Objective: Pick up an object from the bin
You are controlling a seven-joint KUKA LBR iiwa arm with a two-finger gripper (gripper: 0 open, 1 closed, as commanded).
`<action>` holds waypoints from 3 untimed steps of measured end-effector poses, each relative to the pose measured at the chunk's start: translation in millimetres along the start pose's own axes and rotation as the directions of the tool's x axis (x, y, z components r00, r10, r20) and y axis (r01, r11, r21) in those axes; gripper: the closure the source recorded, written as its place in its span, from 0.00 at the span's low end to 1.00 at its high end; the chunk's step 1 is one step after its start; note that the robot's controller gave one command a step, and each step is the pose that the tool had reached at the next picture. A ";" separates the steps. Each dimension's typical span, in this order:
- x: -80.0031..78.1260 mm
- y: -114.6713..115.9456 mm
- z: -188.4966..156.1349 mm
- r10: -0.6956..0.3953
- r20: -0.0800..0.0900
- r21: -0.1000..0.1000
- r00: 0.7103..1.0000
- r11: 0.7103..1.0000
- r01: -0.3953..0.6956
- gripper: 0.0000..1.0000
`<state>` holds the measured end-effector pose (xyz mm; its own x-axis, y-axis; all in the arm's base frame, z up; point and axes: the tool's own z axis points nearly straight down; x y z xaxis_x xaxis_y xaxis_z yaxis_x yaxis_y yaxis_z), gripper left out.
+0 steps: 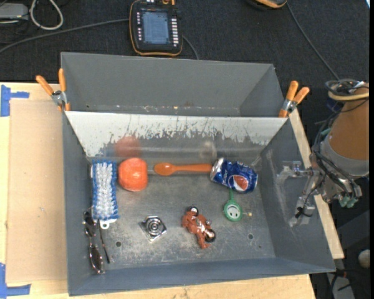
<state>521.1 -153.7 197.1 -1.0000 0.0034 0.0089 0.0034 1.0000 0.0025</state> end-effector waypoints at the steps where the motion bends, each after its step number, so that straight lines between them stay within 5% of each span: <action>1: -1.9 0.9 -4.2 -0.005 0.008 0.002 1.000 1.000 0.005 0.00; 2: -91.8 32.7 124.0 0.112 0.027 0.003 0.993 0.994 -0.113 0.00; 3: -98.0 26.9 80.9 0.029 0.020 0.005 0.999 1.000 -0.029 0.00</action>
Offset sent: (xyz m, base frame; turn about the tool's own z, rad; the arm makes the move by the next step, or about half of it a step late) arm 0.0842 0.0339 -0.1271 0.1124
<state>618.4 -126.9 115.4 -0.9994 0.0322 -0.0110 0.0323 0.9995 -0.0024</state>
